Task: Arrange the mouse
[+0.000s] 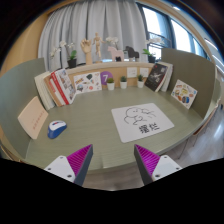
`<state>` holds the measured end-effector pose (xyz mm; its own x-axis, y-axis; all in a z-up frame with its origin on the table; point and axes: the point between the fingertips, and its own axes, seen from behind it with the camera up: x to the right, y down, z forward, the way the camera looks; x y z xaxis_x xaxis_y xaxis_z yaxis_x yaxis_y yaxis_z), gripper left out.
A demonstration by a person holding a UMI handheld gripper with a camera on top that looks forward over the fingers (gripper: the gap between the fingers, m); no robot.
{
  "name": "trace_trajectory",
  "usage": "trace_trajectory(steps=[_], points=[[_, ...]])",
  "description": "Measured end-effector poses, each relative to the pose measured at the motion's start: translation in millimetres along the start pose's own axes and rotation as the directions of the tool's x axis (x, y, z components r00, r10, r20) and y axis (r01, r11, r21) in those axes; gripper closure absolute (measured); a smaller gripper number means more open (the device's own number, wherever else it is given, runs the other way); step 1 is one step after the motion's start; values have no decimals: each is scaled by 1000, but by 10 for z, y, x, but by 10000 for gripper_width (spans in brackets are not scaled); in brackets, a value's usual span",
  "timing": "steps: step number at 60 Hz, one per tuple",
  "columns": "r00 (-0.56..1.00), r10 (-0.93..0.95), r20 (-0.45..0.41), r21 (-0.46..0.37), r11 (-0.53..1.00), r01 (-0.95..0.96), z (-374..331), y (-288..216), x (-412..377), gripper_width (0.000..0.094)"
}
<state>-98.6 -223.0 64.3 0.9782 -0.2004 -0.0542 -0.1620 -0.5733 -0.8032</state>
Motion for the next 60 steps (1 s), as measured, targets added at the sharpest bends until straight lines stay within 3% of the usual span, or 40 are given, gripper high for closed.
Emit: trace_trajectory(steps=[18, 48, 54, 60], points=[[979, -83, 186, -95, 990, 102, 508, 440, -2000, 94], [965, -145, 217, -122, 977, 174, 1585, -10, -3068, 118], [959, -154, 239, -127, 974, 188, 1705, -92, -3164, 176], [956, -190, 222, -143, 964, 225, 1813, -131, -3134, 298]])
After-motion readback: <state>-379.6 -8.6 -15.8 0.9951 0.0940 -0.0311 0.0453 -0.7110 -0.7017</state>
